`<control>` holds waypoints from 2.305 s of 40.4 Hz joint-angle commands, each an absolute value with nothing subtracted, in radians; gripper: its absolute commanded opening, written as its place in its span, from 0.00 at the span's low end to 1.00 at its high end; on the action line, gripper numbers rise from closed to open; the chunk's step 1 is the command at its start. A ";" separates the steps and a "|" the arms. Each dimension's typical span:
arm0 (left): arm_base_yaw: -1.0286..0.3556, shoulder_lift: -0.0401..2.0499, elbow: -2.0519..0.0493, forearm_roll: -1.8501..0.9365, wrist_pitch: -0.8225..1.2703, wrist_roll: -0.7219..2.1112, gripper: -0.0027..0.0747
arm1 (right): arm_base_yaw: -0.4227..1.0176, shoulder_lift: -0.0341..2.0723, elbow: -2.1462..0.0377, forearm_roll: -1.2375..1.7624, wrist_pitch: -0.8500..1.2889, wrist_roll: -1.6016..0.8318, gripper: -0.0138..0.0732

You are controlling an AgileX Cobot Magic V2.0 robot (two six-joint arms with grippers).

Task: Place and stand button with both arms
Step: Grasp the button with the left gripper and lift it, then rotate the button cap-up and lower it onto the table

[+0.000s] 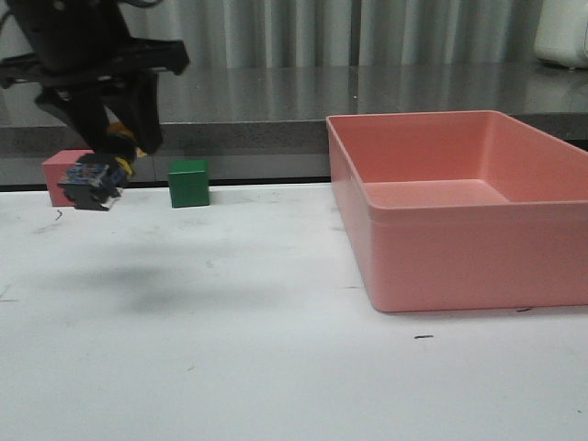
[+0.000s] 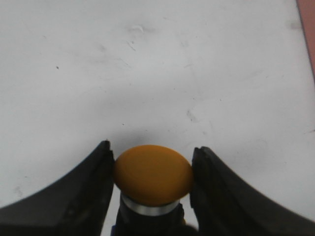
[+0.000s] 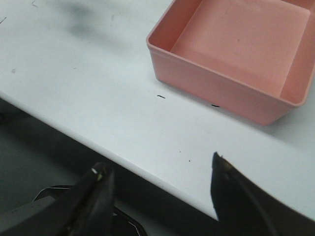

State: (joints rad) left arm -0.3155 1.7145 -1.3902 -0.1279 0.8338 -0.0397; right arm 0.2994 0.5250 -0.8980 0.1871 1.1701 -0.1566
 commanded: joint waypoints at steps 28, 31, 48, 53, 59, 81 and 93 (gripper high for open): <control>-0.271 1.126 -0.475 -0.244 -0.426 0.132 0.28 | 0.293 0.530 -0.922 0.200 1.116 -0.164 0.68; -0.301 1.130 -0.425 -0.244 -0.532 0.129 0.28 | 0.293 0.530 -0.922 0.200 1.116 -0.164 0.68; -0.486 1.346 -0.329 -0.233 -1.033 0.031 0.28 | 0.293 0.530 -0.922 0.200 1.116 -0.164 0.68; -0.486 1.459 -0.329 -0.210 -1.191 -0.024 0.28 | 0.293 0.530 -0.922 0.200 1.116 -0.164 0.68; -0.486 1.591 -0.329 -0.185 -1.361 -0.045 0.28 | 0.293 0.530 -0.922 0.200 1.116 -0.164 0.68; -0.486 1.836 -0.455 -0.182 -1.361 -0.047 0.28 | 0.293 0.530 -0.922 0.200 1.116 -0.164 0.68; -0.486 1.893 -0.510 -0.182 -1.361 -0.047 0.28 | 0.293 0.530 -0.922 0.200 1.116 -0.164 0.68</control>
